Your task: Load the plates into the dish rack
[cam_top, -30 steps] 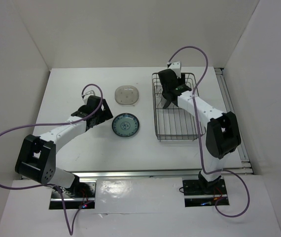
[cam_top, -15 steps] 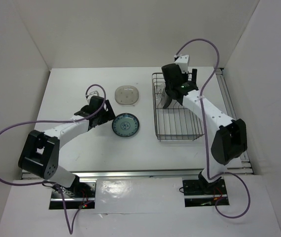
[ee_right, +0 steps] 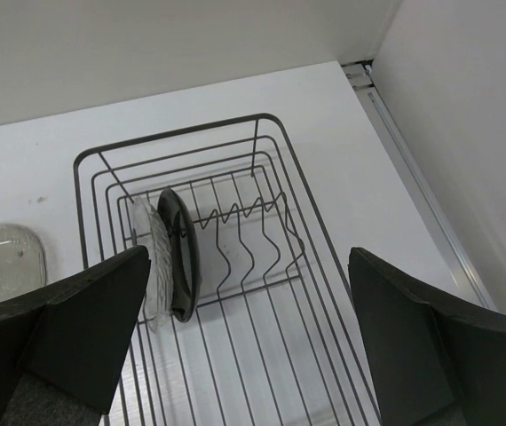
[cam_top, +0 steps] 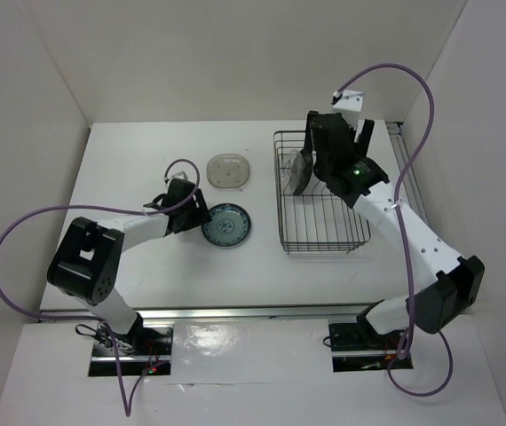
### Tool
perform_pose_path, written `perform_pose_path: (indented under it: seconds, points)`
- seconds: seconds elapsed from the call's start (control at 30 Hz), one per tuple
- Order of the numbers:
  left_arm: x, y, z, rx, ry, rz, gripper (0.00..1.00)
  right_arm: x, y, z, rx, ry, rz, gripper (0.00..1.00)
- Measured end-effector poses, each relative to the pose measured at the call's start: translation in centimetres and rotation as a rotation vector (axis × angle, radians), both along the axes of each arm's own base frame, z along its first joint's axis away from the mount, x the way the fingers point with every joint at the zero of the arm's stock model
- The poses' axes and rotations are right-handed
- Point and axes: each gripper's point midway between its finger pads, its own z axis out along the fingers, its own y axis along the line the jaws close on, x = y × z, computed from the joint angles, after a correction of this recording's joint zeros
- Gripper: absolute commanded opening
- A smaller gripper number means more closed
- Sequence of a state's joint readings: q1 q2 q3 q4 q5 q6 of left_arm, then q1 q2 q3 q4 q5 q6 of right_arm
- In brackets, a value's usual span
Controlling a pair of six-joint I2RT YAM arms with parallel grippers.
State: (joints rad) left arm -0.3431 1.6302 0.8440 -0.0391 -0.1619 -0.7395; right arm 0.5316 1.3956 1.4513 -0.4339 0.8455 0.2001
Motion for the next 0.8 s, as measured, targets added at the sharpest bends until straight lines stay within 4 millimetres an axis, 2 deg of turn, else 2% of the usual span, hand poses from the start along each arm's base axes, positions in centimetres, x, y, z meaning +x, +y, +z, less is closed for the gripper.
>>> perform_pose_path:
  seconds: [0.17, 0.4, 0.5, 0.57, 0.67, 0.8]
  points:
    - [0.1, -0.4, 0.1, -0.019, -0.011, -0.014, 0.76, 0.0, 0.5, -0.4, 0.002, 0.010, 0.021, 1.00]
    - [-0.7, -1.5, 0.1, 0.024, 0.013, -0.049, 0.76, -0.4, 0.8, -1.2, 0.000, 0.025, 0.043, 1.00]
    - [-0.7, -2.2, 0.4, 0.032, 0.012, -0.065, 0.69, -0.7, 0.8, -1.0, 0.009, 0.018, 0.052, 1.00]
    - [-0.6, -2.2, 0.4, 0.039, 0.013, -0.062, 0.69, -0.9, 0.7, -0.6, 0.014, 0.010, 0.054, 1.00]
    - [-0.7, -1.9, -0.2, 0.053, 0.030, -0.050, 0.58, -1.2, 0.6, -0.1, 0.024, -0.005, 0.056, 1.00]
    - [-0.7, -1.6, -0.6, 0.066, 0.039, -0.042, 0.54, -1.5, 0.5, 0.5, 0.035, -0.019, 0.059, 1.00]
